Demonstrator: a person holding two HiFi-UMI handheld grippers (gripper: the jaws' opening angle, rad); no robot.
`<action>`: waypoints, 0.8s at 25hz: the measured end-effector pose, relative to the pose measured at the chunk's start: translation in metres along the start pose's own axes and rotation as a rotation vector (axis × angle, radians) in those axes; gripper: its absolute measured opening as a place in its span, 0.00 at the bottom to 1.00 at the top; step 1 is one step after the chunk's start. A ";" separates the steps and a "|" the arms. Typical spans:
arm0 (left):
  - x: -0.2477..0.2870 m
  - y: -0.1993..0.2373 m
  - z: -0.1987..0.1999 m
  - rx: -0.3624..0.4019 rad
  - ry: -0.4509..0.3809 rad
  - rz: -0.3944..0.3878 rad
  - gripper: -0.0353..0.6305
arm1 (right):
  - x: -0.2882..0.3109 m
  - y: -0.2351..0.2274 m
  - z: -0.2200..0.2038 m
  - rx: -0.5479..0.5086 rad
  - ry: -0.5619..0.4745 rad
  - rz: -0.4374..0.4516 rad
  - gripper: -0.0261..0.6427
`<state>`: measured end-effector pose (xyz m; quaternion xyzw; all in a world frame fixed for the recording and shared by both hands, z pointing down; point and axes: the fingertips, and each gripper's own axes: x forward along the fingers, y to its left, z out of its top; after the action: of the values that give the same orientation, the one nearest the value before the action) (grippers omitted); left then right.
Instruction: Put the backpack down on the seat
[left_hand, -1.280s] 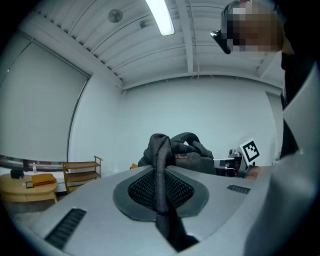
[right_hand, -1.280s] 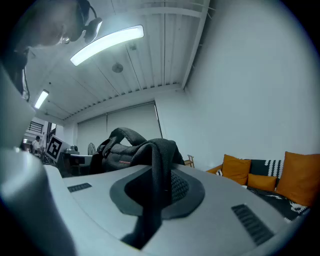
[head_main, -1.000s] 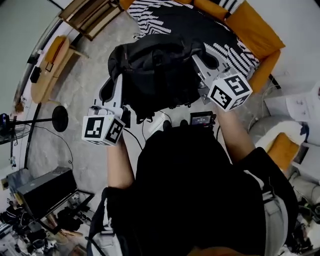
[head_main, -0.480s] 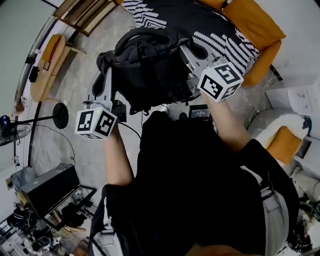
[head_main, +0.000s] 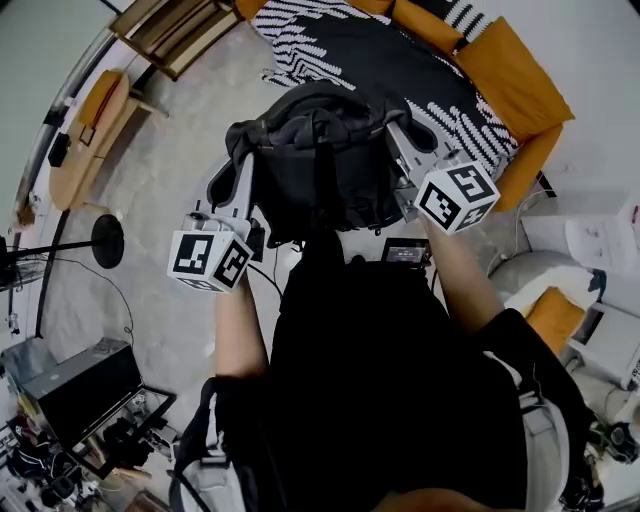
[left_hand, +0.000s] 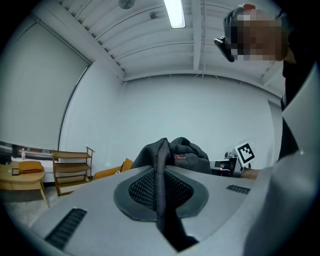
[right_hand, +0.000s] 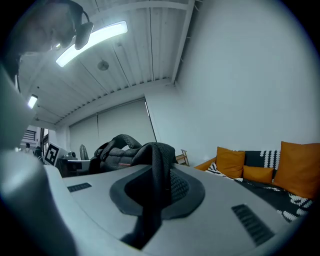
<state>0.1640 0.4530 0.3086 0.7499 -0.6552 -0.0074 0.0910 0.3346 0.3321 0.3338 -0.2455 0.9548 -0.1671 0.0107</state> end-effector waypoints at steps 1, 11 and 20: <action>0.007 0.007 0.001 0.000 0.000 -0.011 0.11 | 0.009 -0.004 0.001 -0.003 0.004 -0.004 0.11; 0.069 0.092 0.036 -0.019 -0.035 -0.090 0.11 | 0.113 -0.025 0.033 -0.029 0.001 -0.046 0.11; 0.106 0.143 0.081 0.041 -0.107 -0.130 0.11 | 0.168 -0.029 0.064 -0.056 -0.066 -0.048 0.11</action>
<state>0.0280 0.3205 0.2616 0.7910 -0.6092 -0.0402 0.0398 0.2066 0.2087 0.2935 -0.2739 0.9521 -0.1321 0.0311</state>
